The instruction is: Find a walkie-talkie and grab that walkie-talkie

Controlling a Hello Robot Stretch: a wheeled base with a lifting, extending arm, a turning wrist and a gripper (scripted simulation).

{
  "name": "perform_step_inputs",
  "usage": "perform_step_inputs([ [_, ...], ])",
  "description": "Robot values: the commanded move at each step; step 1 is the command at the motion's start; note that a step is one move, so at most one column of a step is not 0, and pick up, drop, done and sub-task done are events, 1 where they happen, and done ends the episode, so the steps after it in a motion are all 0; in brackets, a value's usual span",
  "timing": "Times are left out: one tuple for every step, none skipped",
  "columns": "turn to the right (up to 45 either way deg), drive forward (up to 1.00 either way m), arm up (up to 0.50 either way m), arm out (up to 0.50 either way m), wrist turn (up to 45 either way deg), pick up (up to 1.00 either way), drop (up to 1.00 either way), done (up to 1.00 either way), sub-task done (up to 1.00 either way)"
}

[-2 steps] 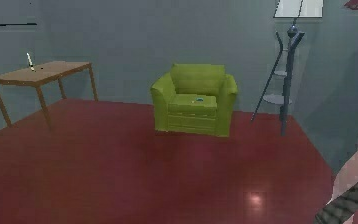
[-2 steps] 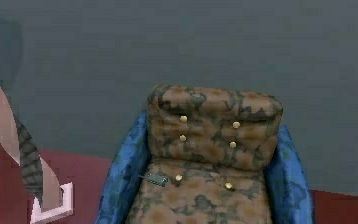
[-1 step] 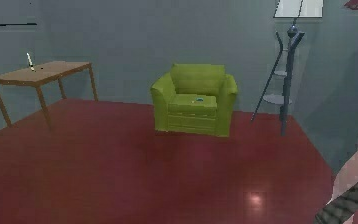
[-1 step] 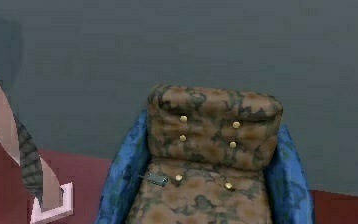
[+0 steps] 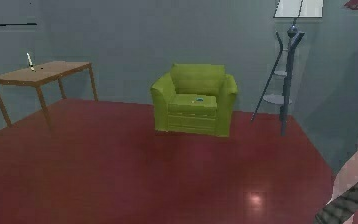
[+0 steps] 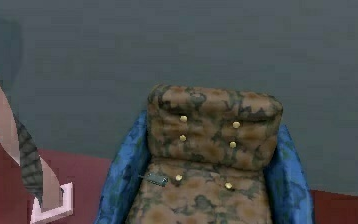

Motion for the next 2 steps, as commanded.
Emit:
perform_step_inputs([
  [0.0, 0.0, 0.0, 0.42, 0.0, 0.0, 0.0, 0.0, 0.0],
  [0.0, 0.0, 0.0, 0.0, 45.0, 0.0, 0.0, 0.0, 0.0],
])
